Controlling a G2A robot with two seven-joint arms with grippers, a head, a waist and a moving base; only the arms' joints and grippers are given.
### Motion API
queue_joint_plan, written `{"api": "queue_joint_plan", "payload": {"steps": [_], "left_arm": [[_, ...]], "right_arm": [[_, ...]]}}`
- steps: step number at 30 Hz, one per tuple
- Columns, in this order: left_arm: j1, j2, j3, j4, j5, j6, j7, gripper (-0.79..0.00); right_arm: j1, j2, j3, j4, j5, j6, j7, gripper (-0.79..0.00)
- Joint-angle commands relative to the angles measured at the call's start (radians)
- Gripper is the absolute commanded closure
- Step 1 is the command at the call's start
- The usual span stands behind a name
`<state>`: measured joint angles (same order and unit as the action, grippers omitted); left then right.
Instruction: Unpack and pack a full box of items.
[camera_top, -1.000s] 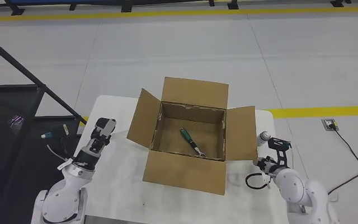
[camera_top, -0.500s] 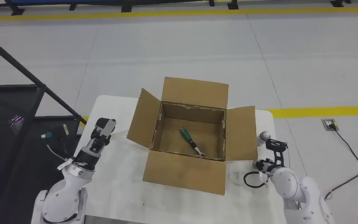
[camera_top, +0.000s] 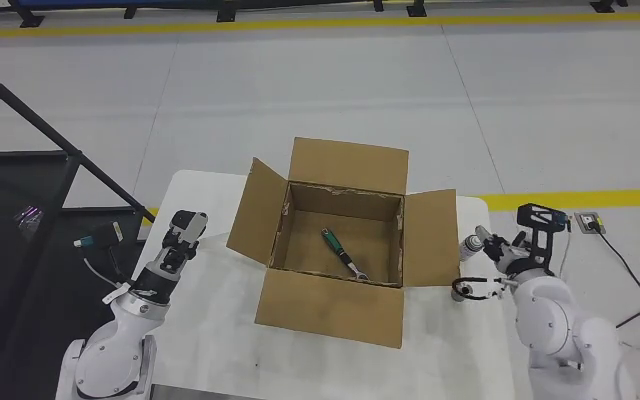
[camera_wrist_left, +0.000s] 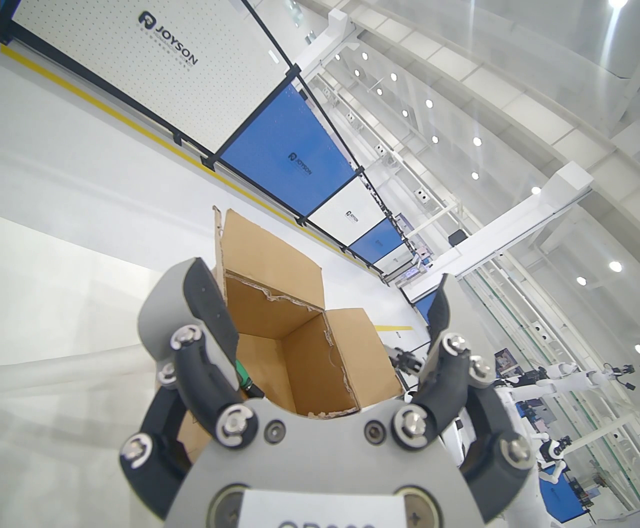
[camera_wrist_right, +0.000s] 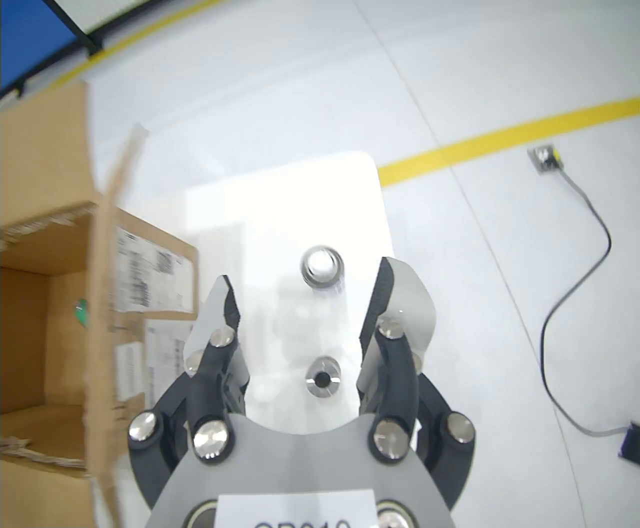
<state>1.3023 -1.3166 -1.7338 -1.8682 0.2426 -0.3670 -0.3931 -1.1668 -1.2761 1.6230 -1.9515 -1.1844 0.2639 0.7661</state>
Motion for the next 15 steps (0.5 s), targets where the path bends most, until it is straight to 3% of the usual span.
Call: {"api": "queue_joint_plan", "payload": {"steps": [1, 7, 15], "left_arm": [[0.011, 0.001, -0.001, -0.005, 0.012, 0.005, 0.013, -0.785], [0.046, 0.007, -0.014, -0.004, 0.031, -0.002, 0.037, -0.785], [0.083, 0.011, -0.054, 0.002, -0.001, 0.006, 0.082, -0.785]], "right_arm": [[0.045, -0.001, -0.045, -0.046, 0.010, -0.044, -0.001, -0.785], [0.252, -0.018, -0.295, 0.049, 0.036, -0.160, 0.100, -0.785], [0.571, -0.088, -0.624, 0.490, 0.141, -0.195, 0.199, -0.785]]}}
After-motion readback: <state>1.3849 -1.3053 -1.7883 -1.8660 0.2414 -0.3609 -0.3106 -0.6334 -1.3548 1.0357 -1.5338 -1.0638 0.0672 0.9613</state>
